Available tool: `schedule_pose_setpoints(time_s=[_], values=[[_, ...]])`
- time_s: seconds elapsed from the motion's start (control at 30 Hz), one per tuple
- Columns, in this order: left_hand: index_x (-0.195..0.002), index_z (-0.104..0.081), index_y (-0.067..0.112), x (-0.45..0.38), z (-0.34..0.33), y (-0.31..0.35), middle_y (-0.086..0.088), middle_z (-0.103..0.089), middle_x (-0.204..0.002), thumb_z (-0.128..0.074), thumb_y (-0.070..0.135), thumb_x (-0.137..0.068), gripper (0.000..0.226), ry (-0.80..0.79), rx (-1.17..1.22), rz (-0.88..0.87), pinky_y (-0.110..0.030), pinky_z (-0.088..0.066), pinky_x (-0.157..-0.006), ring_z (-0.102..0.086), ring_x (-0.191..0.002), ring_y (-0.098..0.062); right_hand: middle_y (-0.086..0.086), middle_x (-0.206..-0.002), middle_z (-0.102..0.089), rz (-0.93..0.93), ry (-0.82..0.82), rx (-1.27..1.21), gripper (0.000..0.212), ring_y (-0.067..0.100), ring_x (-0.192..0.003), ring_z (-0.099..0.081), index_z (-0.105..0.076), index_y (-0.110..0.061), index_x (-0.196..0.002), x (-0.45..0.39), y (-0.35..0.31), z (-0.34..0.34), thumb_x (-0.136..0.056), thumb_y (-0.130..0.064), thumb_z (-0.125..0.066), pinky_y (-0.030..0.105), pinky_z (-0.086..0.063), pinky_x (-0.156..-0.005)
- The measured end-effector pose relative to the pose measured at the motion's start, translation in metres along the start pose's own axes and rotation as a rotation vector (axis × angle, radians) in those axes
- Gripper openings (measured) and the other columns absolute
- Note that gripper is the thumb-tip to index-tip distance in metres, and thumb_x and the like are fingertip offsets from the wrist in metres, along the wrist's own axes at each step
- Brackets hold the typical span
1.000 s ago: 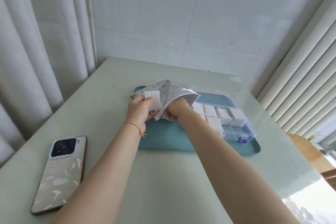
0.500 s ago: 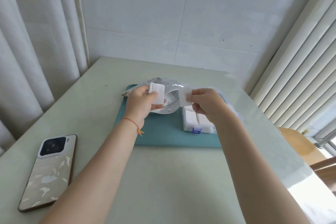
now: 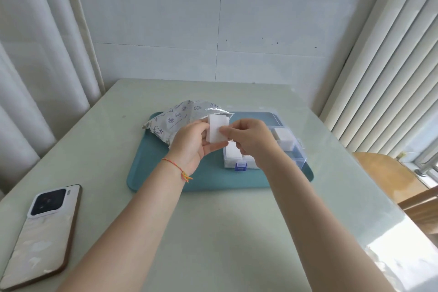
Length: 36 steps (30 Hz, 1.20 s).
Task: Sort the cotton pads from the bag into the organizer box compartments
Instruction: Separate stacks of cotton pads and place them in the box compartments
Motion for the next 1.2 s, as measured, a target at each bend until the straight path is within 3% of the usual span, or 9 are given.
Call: schedule_pose_setpoints(time_s=[0.13,0.23,0.53,0.63,0.7,0.8,0.93,1.1,1.2], values=[[-0.101,-0.067,-0.001,-0.001,-0.001,-0.001,-0.016,-0.073,-0.096,-0.052,0.018,-0.100,0.025,-0.015,0.022,-0.004,-0.035,-0.060,-0.072,-0.071,-0.088,-0.024,-0.006,-0.057,-0.051,0.033,0.047,0.109,0.024,0.010,-0.051,-0.044,-0.059,-0.016,-0.071,0.000,-0.004,0.000,-0.085,-0.028,-0.073,0.022,-0.037,-0.051],[-0.093,-0.068,0.001,0.001,0.005,0.006,-0.010,-0.073,-0.084,-0.056,0.008,-0.097,0.015,-0.014,-0.054,-0.073,-0.029,-0.059,-0.071,-0.070,-0.081,-0.020,-0.005,-0.061,-0.051,0.044,0.035,0.095,0.023,0.011,-0.054,-0.045,-0.056,-0.016,-0.072,0.000,-0.009,-0.010,-0.086,-0.027,-0.071,0.022,-0.035,-0.052],[-0.096,-0.068,0.002,0.002,0.064,0.039,-0.019,-0.070,-0.104,-0.054,0.001,-0.096,0.014,0.227,-0.009,-0.205,-0.025,-0.058,-0.067,-0.072,-0.085,-0.028,-0.012,-0.051,-0.053,0.109,0.054,0.198,0.027,0.010,-0.047,-0.041,-0.063,-0.006,-0.071,-0.011,-0.030,-0.035,-0.091,-0.025,-0.065,0.023,-0.035,-0.052],[-0.090,-0.066,0.001,-0.002,0.095,0.046,-0.021,-0.067,-0.100,-0.052,-0.002,-0.095,0.015,0.350,0.044,-0.226,-0.024,-0.058,-0.063,-0.072,-0.070,-0.023,0.012,-0.071,-0.061,0.149,0.052,0.562,0.019,0.031,-0.067,-0.051,-0.067,0.001,-0.078,-0.031,-0.024,-0.050,-0.088,-0.007,-0.053,0.032,-0.042,-0.060],[-0.087,-0.065,0.002,-0.005,0.104,0.041,-0.021,-0.066,-0.098,-0.051,-0.003,-0.096,0.017,0.377,0.061,-0.209,-0.024,-0.059,-0.062,-0.072,-0.066,-0.021,0.015,-0.098,-0.071,0.147,0.003,0.791,0.023,0.034,-0.094,-0.062,-0.072,-0.001,-0.095,-0.046,-0.012,-0.069,-0.088,-0.004,-0.050,0.035,-0.051,-0.078],[-0.086,-0.065,0.005,-0.010,0.110,0.033,-0.023,-0.065,-0.104,-0.050,-0.003,-0.095,0.019,0.397,0.059,-0.188,-0.023,-0.057,-0.057,-0.071,-0.065,-0.021,0.012,-0.127,-0.060,0.188,0.036,0.984,0.033,0.031,-0.123,-0.049,-0.064,-0.006,-0.120,-0.063,-0.005,-0.089,-0.090,-0.020,-0.061,0.035,-0.039,-0.099],[-0.086,-0.064,0.005,-0.012,0.109,0.024,-0.020,-0.065,-0.101,-0.050,-0.004,-0.095,0.019,0.388,0.067,-0.162,-0.025,-0.059,-0.058,-0.072,-0.062,-0.020,0.007,-0.143,-0.046,0.159,0.020,1.103,0.080,0.029,-0.135,-0.036,-0.040,-0.017,-0.145,-0.085,0.009,-0.102,-0.079,-0.049,-0.072,0.037,-0.029,-0.110],[-0.099,-0.064,-0.001,-0.013,0.109,0.025,-0.021,-0.067,-0.097,-0.050,-0.003,-0.095,0.014,0.372,0.080,-0.140,-0.025,-0.057,-0.055,-0.071,-0.062,-0.023,0.005,-0.137,-0.054,0.151,0.032,1.229,0.044,0.025,-0.131,-0.045,-0.053,-0.018,-0.134,-0.101,0.005,-0.096,-0.090,-0.020,-0.058,0.032,-0.033,-0.107],[-0.105,-0.064,-0.002,-0.011,0.098,0.028,-0.019,-0.068,-0.090,-0.049,-0.002,-0.097,0.017,0.315,0.076,-0.128,-0.025,-0.055,-0.050,-0.071,-0.061,-0.025,0.004,-0.129,-0.060,0.150,0.014,1.253,0.036,0.025,-0.124,-0.052,-0.059,-0.019,-0.125,-0.100,0.003,-0.097,-0.089,-0.023,-0.060,0.031,-0.038,-0.102]])
Point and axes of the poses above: each hand's wrist, its own x-axis away from the middle knuckle, its own z-axis out of the back of the hand, y = z × x, the point moved 9 cm from there along -x, towards the middle knuckle
